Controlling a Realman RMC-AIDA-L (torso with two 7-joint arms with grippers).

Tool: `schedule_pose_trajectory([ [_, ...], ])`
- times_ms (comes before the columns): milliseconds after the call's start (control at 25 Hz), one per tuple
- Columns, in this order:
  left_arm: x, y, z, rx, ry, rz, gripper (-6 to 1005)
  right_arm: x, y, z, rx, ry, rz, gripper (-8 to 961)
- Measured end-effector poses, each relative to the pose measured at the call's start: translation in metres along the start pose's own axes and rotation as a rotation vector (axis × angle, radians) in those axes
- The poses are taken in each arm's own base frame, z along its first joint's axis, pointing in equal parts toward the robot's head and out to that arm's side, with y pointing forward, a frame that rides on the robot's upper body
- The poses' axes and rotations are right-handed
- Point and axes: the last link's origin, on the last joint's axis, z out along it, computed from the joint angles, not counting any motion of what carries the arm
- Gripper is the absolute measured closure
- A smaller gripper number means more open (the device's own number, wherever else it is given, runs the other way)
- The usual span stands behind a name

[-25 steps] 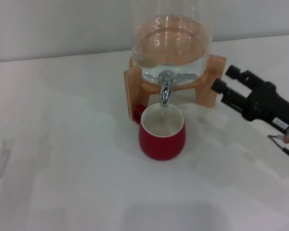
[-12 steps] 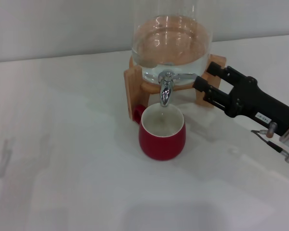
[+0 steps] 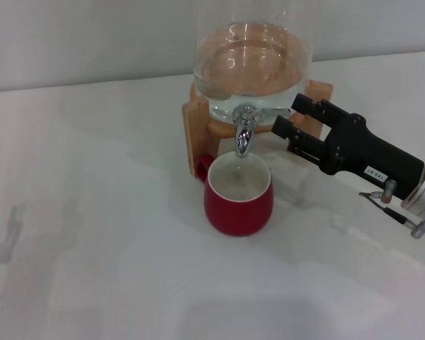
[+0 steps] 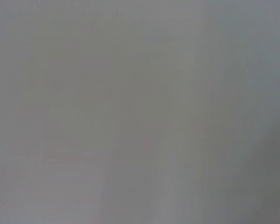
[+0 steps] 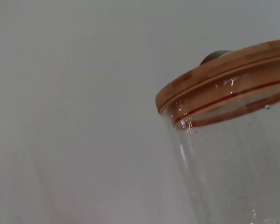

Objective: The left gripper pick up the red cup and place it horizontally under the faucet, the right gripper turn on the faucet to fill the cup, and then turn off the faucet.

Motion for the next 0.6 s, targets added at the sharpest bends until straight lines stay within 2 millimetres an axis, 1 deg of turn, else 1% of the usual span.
schedule_pose_trajectory([
  [600, 0.0010, 0.0014, 0.0008, -0.003, 0.006, -0.003, 120, 0.0039, 0.0030, -0.0007, -0.019, 0.026, 0.027, 244],
])
